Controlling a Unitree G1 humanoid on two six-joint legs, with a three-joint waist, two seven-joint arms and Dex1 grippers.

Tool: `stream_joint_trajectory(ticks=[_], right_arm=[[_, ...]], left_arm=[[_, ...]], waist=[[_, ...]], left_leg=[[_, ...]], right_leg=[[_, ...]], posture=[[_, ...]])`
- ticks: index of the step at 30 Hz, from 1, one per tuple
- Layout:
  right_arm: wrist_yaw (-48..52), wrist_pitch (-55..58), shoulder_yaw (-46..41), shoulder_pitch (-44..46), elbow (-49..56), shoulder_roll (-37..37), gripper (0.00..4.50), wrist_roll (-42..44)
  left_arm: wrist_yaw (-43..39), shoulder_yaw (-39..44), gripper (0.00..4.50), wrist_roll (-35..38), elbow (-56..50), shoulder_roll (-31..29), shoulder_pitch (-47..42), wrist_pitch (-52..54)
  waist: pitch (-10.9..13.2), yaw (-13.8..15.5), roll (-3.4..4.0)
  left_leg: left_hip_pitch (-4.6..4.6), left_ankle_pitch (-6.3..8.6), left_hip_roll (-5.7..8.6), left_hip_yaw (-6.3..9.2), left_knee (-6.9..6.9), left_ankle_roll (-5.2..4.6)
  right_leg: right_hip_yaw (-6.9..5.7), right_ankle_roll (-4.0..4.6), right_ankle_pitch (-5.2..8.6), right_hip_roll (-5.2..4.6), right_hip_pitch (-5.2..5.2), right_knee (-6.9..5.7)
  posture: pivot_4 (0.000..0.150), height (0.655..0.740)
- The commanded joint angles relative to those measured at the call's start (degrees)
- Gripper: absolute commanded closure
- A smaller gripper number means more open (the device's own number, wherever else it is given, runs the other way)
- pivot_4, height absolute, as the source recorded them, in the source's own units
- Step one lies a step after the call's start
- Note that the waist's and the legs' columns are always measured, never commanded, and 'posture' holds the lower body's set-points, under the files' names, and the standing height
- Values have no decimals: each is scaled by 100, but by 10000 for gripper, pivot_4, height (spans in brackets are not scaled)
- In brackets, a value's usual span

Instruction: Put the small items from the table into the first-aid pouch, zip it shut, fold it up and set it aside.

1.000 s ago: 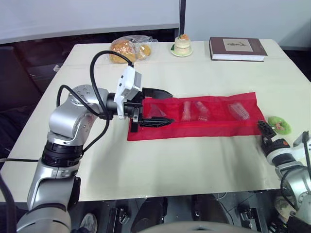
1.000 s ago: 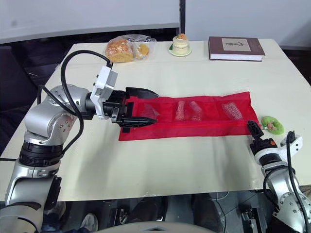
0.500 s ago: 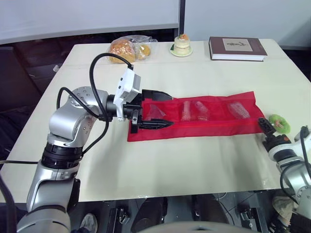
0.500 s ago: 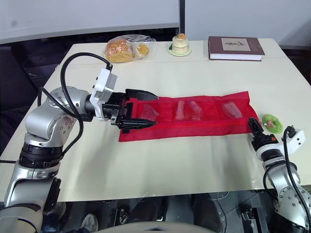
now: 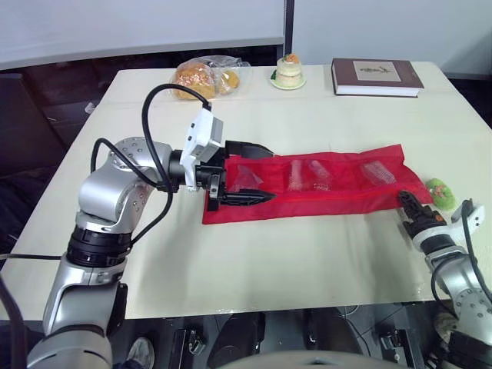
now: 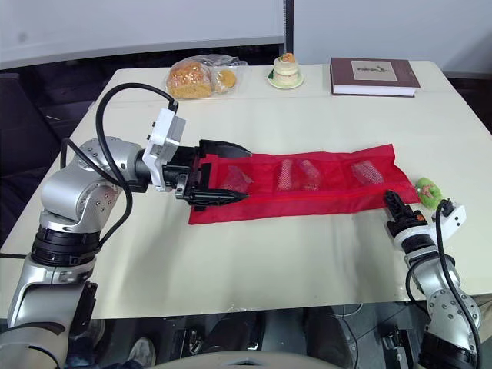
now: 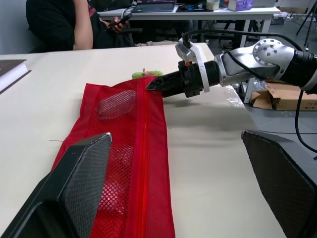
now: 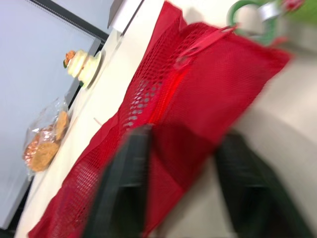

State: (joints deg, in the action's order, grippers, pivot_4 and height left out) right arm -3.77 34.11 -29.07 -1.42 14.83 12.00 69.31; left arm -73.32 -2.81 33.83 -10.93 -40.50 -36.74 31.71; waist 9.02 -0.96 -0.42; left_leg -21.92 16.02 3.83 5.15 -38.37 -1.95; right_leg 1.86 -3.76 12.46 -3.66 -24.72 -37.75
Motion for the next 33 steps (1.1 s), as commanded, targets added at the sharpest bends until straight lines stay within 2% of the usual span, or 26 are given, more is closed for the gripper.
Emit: stream_joint_trajectory(ticks=[1,7,11,14,17,20,22,25,30,32,33], right_arm=[[249,-283,-109,-120,260,132,43886,-267],[400,-438,-186,-905,1216,458,43886,-835],[972,-530,-111,-1557,1872,1067,43886,-1523],[1461,-633,61,-1589,2281,1729,43886,-2117],[1809,-496,411,-1300,2709,2534,43886,-2624],[2004,-113,1006,-617,3123,3271,43886,-2798],[2235,98,1589,-127,3235,3739,43886,-3099],[2713,134,2838,564,3135,4406,43886,-4107],[3336,-262,4517,1308,2602,4510,43886,-5565],[3465,-446,4842,1372,2356,4547,43886,-6093],[3485,-490,4829,1353,2304,4538,41558,-6216]], left_arm=[[43,30,0,2,-86,27,-124,-94],[67,28,0,-66,7,61,-167,-136],[81,22,0,-14,17,143,-187,-88],[24,-18,0,-35,15,147,-195,-111],[-10,-34,0,-123,128,135,-254,-190],[-92,2,0,-215,325,71,-380,-317],[-135,34,0,-257,476,47,-474,-386],[-174,16,0,-325,615,45,-554,-495],[-162,-21,0,-326,577,81,-546,-520],[-123,-10,0,-306,511,80,-508,-501],[-100,23,0,-268,460,68,-468,-471]], waist=[[0,12,0],[1,27,2],[4,19,11],[5,0,9],[5,-10,8],[7,-8,4],[13,7,-6],[21,35,-24],[35,21,-46],[35,21,-47],[35,23,-47]], left_leg=[[1,0,0,1,0,0],[-4,0,2,3,-2,0],[0,1,1,-2,-1,-2],[1,1,1,-9,-3,-2],[4,1,-2,-12,-2,-2],[2,1,-3,-10,-2,-1],[-1,0,-3,-4,-3,0],[-8,-5,-1,3,-6,9],[-20,-11,1,11,-14,19],[-19,-11,1,11,-13,19],[-20,-11,0,12,-13,20]], right_leg=[[0,0,0,0,1,0],[-1,-1,0,-2,1,2],[3,-1,0,-1,1,1],[7,-2,0,1,1,1],[9,-2,1,4,1,0],[7,-2,1,5,1,1],[0,-2,1,5,1,3],[-11,-2,0,-1,2,15],[-22,-1,0,-7,0,23],[-22,-1,0,-7,0,23],[-23,-1,0,-7,-1,22]], posture=[[1500,7289],[1500,7289],[1500,7289],[1500,7289],[1500,7289],[1500,7289],[1500,7289],[1500,7289],[1500,7289],[1500,7289],[1500,7289]])
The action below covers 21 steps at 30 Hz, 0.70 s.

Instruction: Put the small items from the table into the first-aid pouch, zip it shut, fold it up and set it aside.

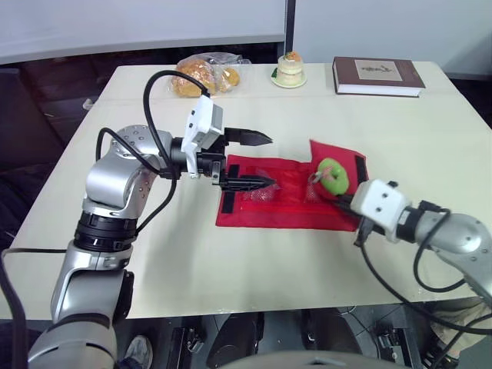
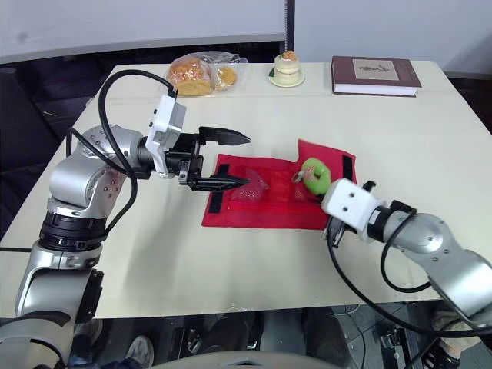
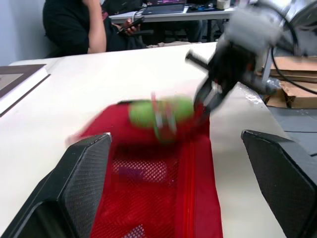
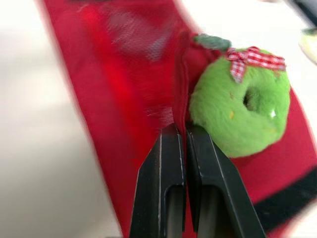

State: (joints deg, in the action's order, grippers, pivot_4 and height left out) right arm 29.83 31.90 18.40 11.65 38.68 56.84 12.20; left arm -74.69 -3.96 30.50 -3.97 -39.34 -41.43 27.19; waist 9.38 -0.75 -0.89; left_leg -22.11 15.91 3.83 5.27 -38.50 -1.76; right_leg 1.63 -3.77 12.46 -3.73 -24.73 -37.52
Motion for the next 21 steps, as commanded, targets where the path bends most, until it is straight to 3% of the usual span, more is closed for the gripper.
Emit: stream_joint_trajectory(ticks=[1,2,8,11,17,21], right_arm=[[146,-299,42,21,-105,27,38801,-583],[202,-264,-140,-162,-5,-2,36142,-458],[455,-166,-1654,-1222,690,-616,10186,775],[660,-200,-2339,-1553,828,-748,553,1198],[556,364,-3514,-1194,944,-1239,553,3319],[609,456,-3598,-864,899,-1136,553,3760]], left_arm=[[53,164,0,95,-276,-58,33,5],[23,228,0,223,-378,-101,115,107],[156,513,0,451,-496,-296,543,431],[364,763,0,649,-307,-299,775,784],[963,1371,0,951,620,-192,1433,1514],[1494,1528,0,722,1097,-66,1762,1557]], waist=[[0,5,0],[0,7,0],[1,13,-1],[0,16,-2],[1,-12,-1],[0,19,-5]], left_leg=[[0,0,0,0,0,0],[0,0,0,-1,-1,0],[-1,0,-2,12,0,2],[5,2,-1,9,-5,0],[14,3,-4,8,1,-2],[11,12,-4,14,0,-18]], right_leg=[[0,0,0,0,0,-1],[1,0,0,-2,0,-1],[-3,1,-1,-23,-1,-7],[-4,3,-3,-20,6,-8],[-1,3,-3,-10,10,-10],[-10,3,-3,-20,9,-9]], posture=[[1500,7289],[1500,7289],[1500,7289],[1500,7289],[1500,7289],[1500,7289]])
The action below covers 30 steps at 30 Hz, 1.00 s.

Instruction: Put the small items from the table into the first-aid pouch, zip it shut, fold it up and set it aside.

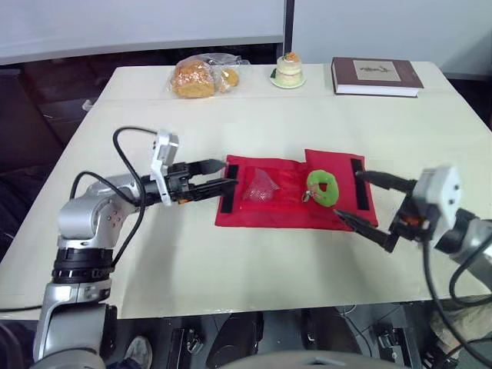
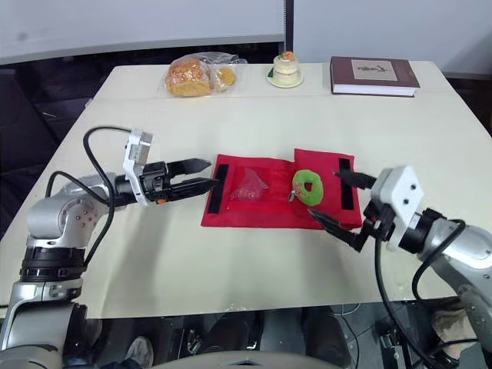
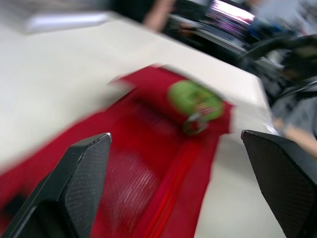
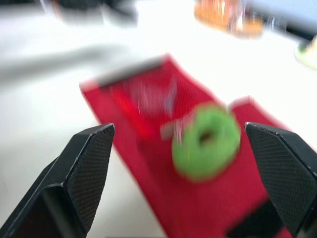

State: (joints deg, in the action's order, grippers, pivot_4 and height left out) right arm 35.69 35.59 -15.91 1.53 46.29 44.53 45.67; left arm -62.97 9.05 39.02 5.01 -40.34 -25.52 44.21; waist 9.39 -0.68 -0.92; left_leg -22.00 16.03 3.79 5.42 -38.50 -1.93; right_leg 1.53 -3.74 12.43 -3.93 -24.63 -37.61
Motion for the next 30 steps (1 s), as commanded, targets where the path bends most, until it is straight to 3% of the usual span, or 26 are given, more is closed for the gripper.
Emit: stream_joint_trajectory(ticks=[1,13,22,25,30], right_arm=[[23,133,-163,209,122,128,553,514],[80,106,-80,449,-13,272,553,660],[128,12,84,518,-41,273,553,389],[245,75,13,446,-46,353,0,454],[293,34,-13,392,-57,388,0,419]], left_arm=[[414,269,0,-156,281,77,240,-166],[1481,606,0,540,627,620,266,1805],[1492,491,0,862,829,1020,-92,2816],[1473,570,8050,875,954,1003,-252,2861],[1357,625,32232,911,1116,909,-391,2892]], waist=[[-1,26,-2],[-2,78,-4],[-9,159,1],[-9,146,1],[-8,139,-1]], left_leg=[[-1,0,2,5,0,1],[-5,-9,4,7,-2,17],[-2,-11,11,5,-5,19],[-2,-11,10,4,-4,20],[-4,-11,6,5,-4,21]], right_leg=[[-5,0,0,-4,1,2],[-7,3,-2,-13,-1,-1],[-6,3,-2,-16,3,-2],[-4,3,-2,-15,2,-2],[-5,4,-2,-14,-1,-3]], posture=[[1500,7289],[1500,7289],[1500,7289],[1500,7289],[1500,7289]])
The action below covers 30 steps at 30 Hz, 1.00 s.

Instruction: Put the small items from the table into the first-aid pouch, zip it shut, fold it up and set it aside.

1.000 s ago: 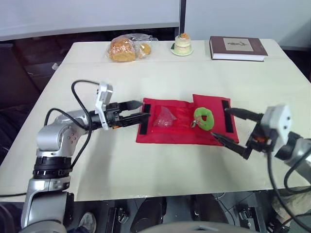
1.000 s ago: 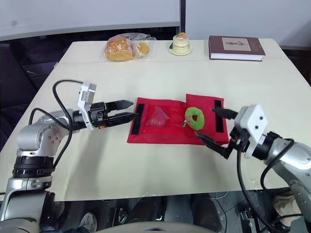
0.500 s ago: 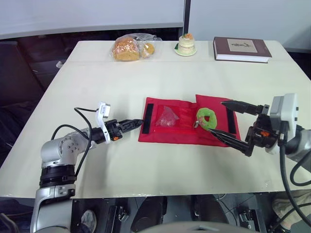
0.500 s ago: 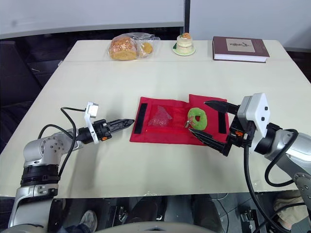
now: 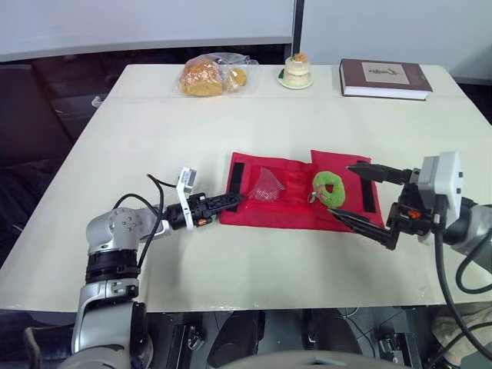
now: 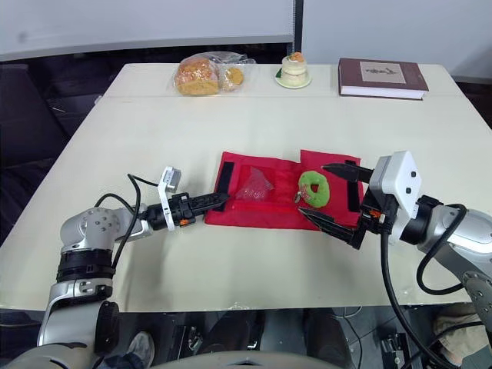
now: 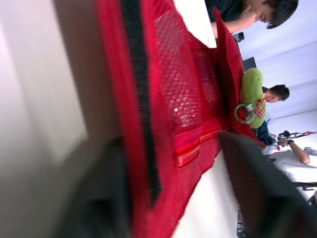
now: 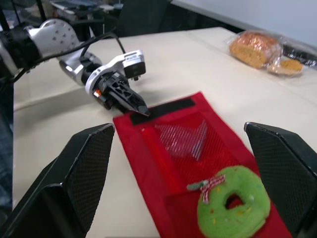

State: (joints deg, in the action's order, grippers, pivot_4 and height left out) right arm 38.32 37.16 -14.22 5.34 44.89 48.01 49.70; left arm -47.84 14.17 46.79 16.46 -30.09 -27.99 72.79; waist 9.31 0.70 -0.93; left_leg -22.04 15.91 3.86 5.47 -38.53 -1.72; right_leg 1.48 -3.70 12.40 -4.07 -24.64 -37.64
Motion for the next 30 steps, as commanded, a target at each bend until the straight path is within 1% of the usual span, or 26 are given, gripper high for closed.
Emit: stream_joint_trajectory(ticks=[1,2,3,6,9,13,16,17,19,22,25,26,30], right_arm=[[34,-128,-184,11,80,38,0,10],[37,-134,-184,16,71,35,0,2],[41,-142,-182,24,60,30,0,-5],[77,-164,-171,42,32,18,0,0],[168,-203,-90,120,-93,3,0,-28],[278,-80,119,309,-589,88,0,-184],[305,-221,345,639,-1056,-65,0,-419],[349,-248,492,786,-1194,-131,5559,-488],[417,-320,946,1149,-1501,-298,13268,-825],[579,-572,1689,1734,-2089,-580,28067,-1528],[727,-825,2075,2133,-2728,-924,42027,-1927],[805,-926,2182,2184,-2903,-997,43600,-2055],[1302,-1508,2824,2170,-3920,-1053,43600,-2905]], left_arm=[[-166,116,37899,135,-13,-124,-154,32],[-196,107,43091,128,-5,-147,-149,24],[-246,92,44178,116,0,-186,-132,9],[-420,56,44178,77,29,-335,-60,-37],[-662,92,44178,109,64,-618,48,36],[-965,13,44178,62,87,-1002,162,14],[-1139,-66,44178,-7,206,-1202,108,-57],[-1214,-94,45000,-14,243,-1267,72,-56],[-1389,-177,45000,-41,287,-1395,2,-71],[-1575,-313,45000,-114,357,-1492,-95,-148],[-1655,-317,45000,-115,411,-1518,-261,-134],[-1708,-321,45000,-105,384,-1542,-302,-124],[-2197,-401,45000,46,139,-1767,-594,-56]], waist=[[0,1,0],[0,1,0],[0,-1,0],[0,-7,0],[0,-22,0],[1,-62,-1],[1,-75,-1],[1,-79,-1],[2,-104,-1],[2,-146,-1],[3,-147,-1],[3,-148,-1],[4,-150,-15]], left_leg=[[-1,0,0,0,0,0],[0,0,0,0,0,0],[-1,0,0,0,0,0],[-1,0,0,-1,1,1],[-1,0,-2,-2,2,1],[0,0,-3,-2,6,1],[0,0,-2,-2,6,1],[0,0,-2,-2,7,1],[-1,0,-2,-2,7,1],[-1,-1,-3,-2,11,2],[-5,-1,-2,-4,12,3],[-9,-1,-1,-4,11,3],[-13,-1,2,0,8,3]], right_leg=[[0,0,0,0,0,0],[0,0,0,-1,0,1],[1,0,0,-1,0,1],[2,0,0,-1,-2,1],[3,1,0,0,-3,1],[4,1,0,0,-5,1],[3,2,0,-1,-5,2],[3,2,0,-1,-6,2],[3,2,0,-1,-7,2],[2,3,0,0,-10,2],[3,3,0,0,-16,2],[4,3,-1,0,-18,3],[1,4,-1,-1,-21,2]], posture=[[1500,7289],[1500,7289],[1500,7289],[1500,7289],[1500,7289],[1500,7289],[1500,7289],[1500,7289],[1500,7289],[1500,7289],[1500,7289],[1500,7289],[1500,7289]])
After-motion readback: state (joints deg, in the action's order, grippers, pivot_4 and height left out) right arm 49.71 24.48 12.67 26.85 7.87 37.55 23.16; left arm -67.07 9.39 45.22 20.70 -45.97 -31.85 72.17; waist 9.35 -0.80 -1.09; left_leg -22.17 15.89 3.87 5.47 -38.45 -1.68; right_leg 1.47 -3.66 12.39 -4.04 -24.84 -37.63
